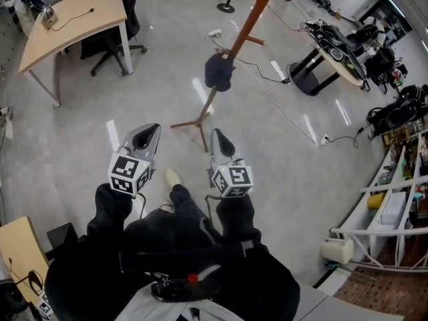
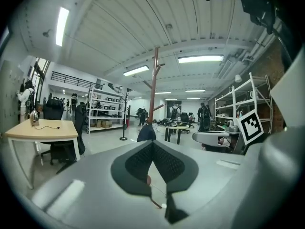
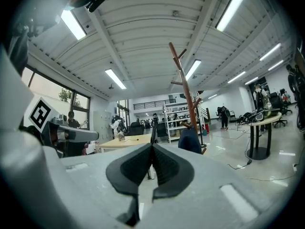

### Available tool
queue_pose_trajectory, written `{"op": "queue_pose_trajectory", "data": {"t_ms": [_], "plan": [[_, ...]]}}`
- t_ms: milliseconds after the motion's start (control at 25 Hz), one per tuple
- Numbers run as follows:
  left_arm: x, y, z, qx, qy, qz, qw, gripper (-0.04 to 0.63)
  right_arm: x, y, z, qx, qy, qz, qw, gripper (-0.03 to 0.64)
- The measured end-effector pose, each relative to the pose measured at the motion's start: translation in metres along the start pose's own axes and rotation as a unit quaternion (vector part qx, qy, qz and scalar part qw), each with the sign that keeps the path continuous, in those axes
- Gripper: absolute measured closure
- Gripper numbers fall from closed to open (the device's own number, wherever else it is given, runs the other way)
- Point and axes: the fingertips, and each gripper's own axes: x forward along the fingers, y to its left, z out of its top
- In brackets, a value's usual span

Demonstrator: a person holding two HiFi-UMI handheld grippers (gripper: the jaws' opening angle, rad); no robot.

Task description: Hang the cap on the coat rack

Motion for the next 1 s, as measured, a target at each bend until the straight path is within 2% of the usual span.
{"op": "queue_pose_trajectory", "data": {"t_ms": [400, 1000], "plan": [[-0.026, -0.021, 0.020, 0.018, -0.018, -0.005, 0.9997, 0.592, -0.041, 0.013, 0.021, -0.018, -0.005, -0.011, 1.000, 0.614], [-0.027, -0.042, 0.032, 0.027, -0.020, 0.007, 0.9994, 0.592, -0.064, -0.010, 0.047, -0.027, -0.030, -0.001, 0.999, 0.614]]}}
